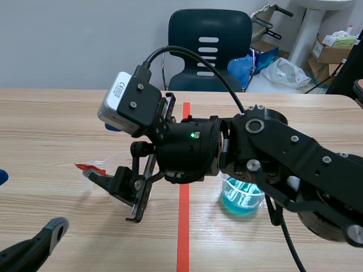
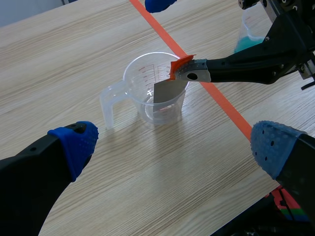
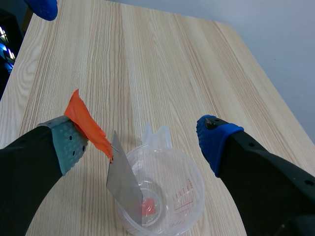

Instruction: Do the redox reaction experiment

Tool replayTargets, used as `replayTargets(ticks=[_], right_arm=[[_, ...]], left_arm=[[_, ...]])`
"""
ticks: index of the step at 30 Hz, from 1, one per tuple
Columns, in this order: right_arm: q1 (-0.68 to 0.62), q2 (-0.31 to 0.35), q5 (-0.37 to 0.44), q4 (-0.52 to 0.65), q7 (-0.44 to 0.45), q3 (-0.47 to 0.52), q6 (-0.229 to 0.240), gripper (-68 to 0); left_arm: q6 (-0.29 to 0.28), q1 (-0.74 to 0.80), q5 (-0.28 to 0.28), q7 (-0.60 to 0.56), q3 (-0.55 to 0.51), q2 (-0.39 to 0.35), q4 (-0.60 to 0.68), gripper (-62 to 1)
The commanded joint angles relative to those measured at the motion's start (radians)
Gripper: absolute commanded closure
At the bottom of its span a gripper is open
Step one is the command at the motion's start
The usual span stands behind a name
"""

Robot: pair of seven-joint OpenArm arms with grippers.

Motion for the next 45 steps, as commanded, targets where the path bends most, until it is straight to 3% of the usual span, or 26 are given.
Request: replayTargets(ticks=[1,26,30,42,45], right_arm=[[0.023,0.002,0.007,0.000,0.010,0.002,-0.005,-45.0],[0.023,0.008,0.009,0.018,0.011,0.002,0.004,-45.0],[0.023,0.050,0.055,0.096,0.011,0.002,0.007,-45.1],[0.023,0.218,0.162,0.365,0.002,0.002,0.005,-54.8],[0.023,0.267,0.188,0.401,0.003,0.002,-0.026,-54.9]], left_arm=[[-0.002,-0.003,-0.009,-0.016,-0.002,0.005,0.011,-62.3],[-0.002,-0.003,-0.009,-0.017,-0.002,0.005,0.011,-62.3],[-0.002,-0.003,-0.009,-0.017,-0.002,0.005,0.011,-62.3],[0.001,-0.003,-0.008,-0.017,-0.003,0.003,0.011,-62.3],[0.002,-0.003,-0.008,-0.018,-0.003,-0.002,0.011,-62.3]])
